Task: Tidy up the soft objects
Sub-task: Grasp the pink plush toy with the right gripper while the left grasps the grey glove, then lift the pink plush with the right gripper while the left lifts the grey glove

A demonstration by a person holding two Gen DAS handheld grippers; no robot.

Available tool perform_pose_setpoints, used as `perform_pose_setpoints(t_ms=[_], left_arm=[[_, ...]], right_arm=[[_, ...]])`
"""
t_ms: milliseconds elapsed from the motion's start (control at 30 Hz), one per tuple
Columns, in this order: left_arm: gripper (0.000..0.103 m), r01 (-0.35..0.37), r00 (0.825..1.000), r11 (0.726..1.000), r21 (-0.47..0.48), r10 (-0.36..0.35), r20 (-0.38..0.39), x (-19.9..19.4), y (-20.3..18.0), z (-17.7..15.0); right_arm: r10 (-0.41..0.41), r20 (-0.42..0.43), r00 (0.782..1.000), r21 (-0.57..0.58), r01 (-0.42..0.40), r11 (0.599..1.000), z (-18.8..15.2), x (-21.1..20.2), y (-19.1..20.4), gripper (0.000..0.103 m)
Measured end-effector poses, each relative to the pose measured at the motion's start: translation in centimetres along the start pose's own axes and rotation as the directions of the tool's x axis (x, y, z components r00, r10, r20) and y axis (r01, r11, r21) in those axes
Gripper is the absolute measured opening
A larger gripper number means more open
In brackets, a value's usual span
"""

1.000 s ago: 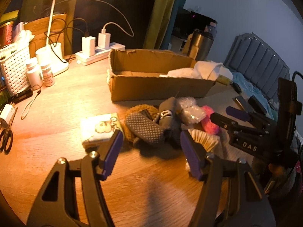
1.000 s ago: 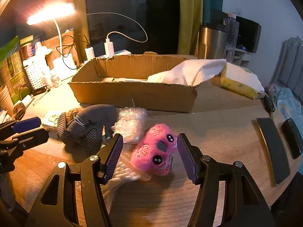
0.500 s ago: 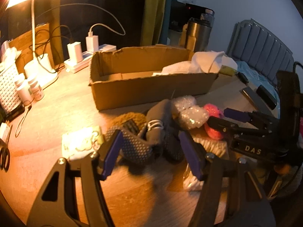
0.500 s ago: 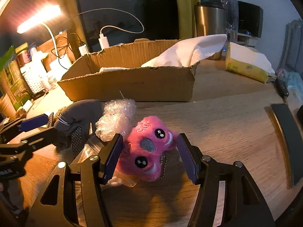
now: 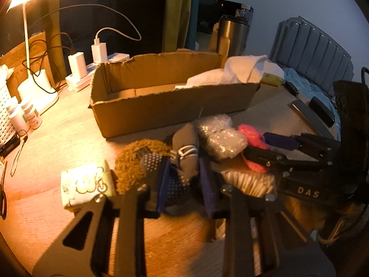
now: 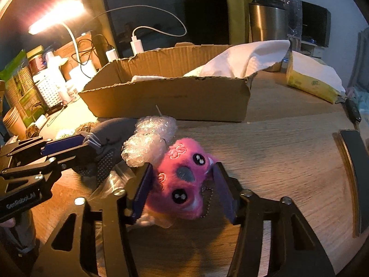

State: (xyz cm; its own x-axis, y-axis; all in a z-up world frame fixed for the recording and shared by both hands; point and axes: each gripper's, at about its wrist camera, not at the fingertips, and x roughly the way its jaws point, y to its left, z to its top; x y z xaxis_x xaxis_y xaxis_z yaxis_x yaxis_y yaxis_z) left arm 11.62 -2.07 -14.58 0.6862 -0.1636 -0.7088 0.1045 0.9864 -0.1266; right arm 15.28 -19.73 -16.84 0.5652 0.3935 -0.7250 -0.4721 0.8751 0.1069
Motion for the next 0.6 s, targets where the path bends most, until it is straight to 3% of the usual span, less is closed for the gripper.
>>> perform_pose_setpoints(t_ms=[167,600], left_arm=[[0.018,0.027,1.0,1.0,-0.01,-0.026,0.014,-0.7,0.1,0.2],[0.014,0.044,0.997,0.999,-0.003,-0.044,0.059,-2.5,0.3,1.0]], right_arm=[[0.002,0.007,1.0,-0.005,-0.002,1.0,-0.1,-0.2,0.1,0.038],[-0.017,0.063,0.998,-0.002,0.017,1.0,0.6,-2.3,0.3,0.038]])
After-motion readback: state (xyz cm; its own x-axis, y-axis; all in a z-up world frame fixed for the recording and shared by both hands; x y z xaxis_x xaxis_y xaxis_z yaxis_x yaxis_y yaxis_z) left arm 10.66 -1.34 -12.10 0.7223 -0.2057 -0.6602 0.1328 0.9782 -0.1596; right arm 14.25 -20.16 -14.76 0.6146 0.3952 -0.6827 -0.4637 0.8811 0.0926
